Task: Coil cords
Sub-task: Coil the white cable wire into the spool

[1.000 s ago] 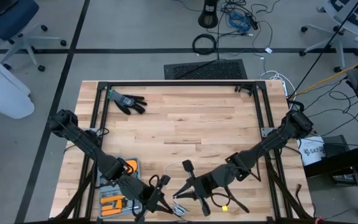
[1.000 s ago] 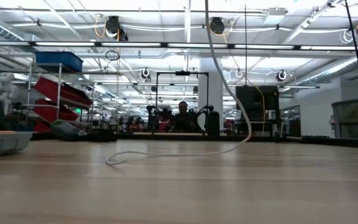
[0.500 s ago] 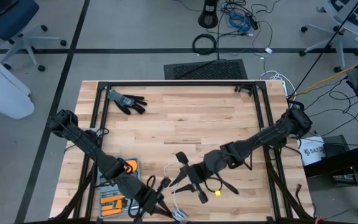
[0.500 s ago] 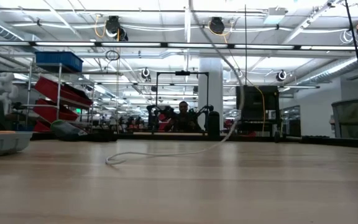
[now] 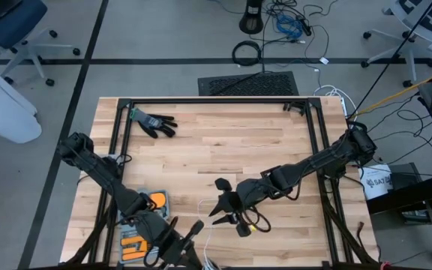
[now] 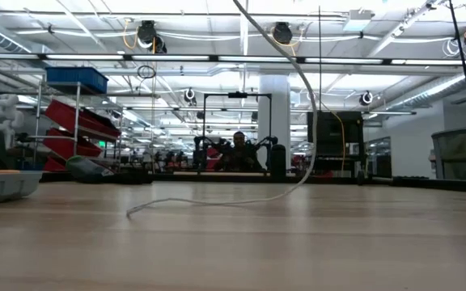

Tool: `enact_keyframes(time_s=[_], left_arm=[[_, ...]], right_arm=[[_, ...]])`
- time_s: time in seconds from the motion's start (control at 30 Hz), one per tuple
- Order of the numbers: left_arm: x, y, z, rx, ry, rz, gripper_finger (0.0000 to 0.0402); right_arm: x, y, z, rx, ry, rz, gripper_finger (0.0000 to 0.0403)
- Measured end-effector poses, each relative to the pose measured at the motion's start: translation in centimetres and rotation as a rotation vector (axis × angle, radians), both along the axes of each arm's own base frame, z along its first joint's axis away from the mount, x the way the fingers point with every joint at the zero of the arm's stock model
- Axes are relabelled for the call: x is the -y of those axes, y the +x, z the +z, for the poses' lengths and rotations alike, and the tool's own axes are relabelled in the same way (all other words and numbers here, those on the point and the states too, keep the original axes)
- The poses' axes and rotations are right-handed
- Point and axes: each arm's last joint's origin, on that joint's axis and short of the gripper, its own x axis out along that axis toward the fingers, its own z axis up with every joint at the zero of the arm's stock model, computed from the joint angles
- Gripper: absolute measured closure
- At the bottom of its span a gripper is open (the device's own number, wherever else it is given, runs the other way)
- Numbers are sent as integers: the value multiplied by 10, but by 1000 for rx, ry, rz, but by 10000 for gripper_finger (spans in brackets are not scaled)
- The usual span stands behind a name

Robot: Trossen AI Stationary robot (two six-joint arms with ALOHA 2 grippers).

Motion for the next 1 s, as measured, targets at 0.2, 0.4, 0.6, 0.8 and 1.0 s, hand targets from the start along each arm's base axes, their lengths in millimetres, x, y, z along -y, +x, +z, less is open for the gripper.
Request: enact_keyframes(time_s=[0.2,0.4,0.6,0.8,1.0], left_arm=[[4,-3,3,50,4,-15,395],[2,-1,5,69,6,-11,395],[2,-1,9,106,-10,-10,395],[2,-1,8,102,-14,-8,395],[1,0,8,98,-7,30,395]], right_arm=[[-6,-5,-8,-57,-40,-46,298],[-23,-12,-12,-57,-59,-70,298],[-47,-18,-28,-91,-102,-154,298],[-62,-38,-39,-112,-193,-470,298],[-93,-60,-35,-36,-174,-506,298]])
